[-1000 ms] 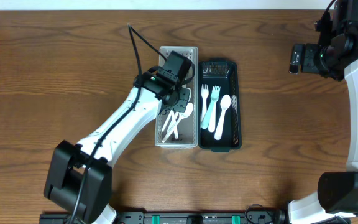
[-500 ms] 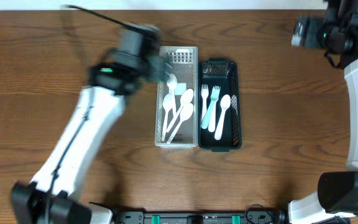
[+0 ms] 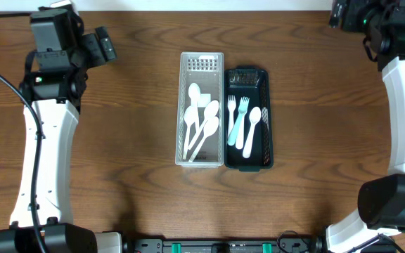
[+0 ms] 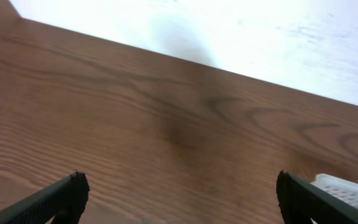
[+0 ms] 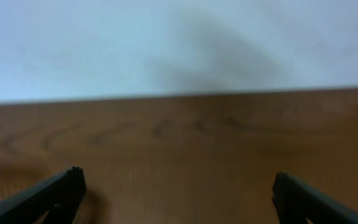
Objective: Pack container
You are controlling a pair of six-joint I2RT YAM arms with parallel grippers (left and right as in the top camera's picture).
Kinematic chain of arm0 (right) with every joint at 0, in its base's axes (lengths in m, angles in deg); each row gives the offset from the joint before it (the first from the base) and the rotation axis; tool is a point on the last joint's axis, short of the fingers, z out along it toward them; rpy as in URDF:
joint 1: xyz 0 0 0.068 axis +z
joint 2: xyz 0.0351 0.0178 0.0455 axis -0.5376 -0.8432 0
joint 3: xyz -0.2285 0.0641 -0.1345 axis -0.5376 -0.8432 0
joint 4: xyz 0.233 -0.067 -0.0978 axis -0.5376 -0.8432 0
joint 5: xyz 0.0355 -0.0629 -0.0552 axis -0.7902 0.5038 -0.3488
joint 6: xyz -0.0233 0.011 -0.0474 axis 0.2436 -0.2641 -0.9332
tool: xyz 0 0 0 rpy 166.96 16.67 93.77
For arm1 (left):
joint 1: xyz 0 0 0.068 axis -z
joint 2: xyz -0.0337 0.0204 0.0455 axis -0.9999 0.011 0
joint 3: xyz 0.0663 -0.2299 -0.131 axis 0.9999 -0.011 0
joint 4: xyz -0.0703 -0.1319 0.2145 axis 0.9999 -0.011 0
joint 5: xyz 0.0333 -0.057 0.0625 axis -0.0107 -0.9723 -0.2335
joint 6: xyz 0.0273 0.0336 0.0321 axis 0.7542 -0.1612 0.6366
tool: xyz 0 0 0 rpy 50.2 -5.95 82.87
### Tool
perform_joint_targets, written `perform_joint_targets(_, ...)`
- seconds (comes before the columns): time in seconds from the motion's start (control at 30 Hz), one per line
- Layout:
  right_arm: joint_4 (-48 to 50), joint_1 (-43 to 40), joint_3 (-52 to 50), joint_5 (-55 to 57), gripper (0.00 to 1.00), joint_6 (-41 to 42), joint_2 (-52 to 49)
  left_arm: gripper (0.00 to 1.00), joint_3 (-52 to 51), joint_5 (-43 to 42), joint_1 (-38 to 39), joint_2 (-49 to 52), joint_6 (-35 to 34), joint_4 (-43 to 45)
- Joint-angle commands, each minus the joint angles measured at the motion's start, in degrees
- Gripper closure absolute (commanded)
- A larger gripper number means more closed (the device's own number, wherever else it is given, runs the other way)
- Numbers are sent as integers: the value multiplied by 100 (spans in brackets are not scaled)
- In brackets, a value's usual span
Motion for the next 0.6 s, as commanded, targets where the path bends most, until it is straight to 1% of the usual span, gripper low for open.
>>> perform_joint_targets(0.0,-223,-229,7,-37,1,-170,111,2,-197,20,55,-289,144,-4)
perform_joint_targets(0.17,-546,-474,-76,-170,1,-166,361,2,-953,22,251,-1014,146,133)
perform_joint_targets(0.27,-485,-588,-431,-205,1,-168,695,2,-1694,22,472,-1685,146,417)
perform_joint_targets(0.4,-31,-623,-1495,-201,1,-168,1405,2,-2837,24,811,-2708,144,872)
perform_joint_targets(0.5,400,-614,-2621,-203,1,-85,2192,2,-3689,24,1012,-3510,142,1036)
perform_joint_targets(0.57,667,-597,-3449,-203,1,109,2833,2,-4216,24,1080,-4044,140,1099)
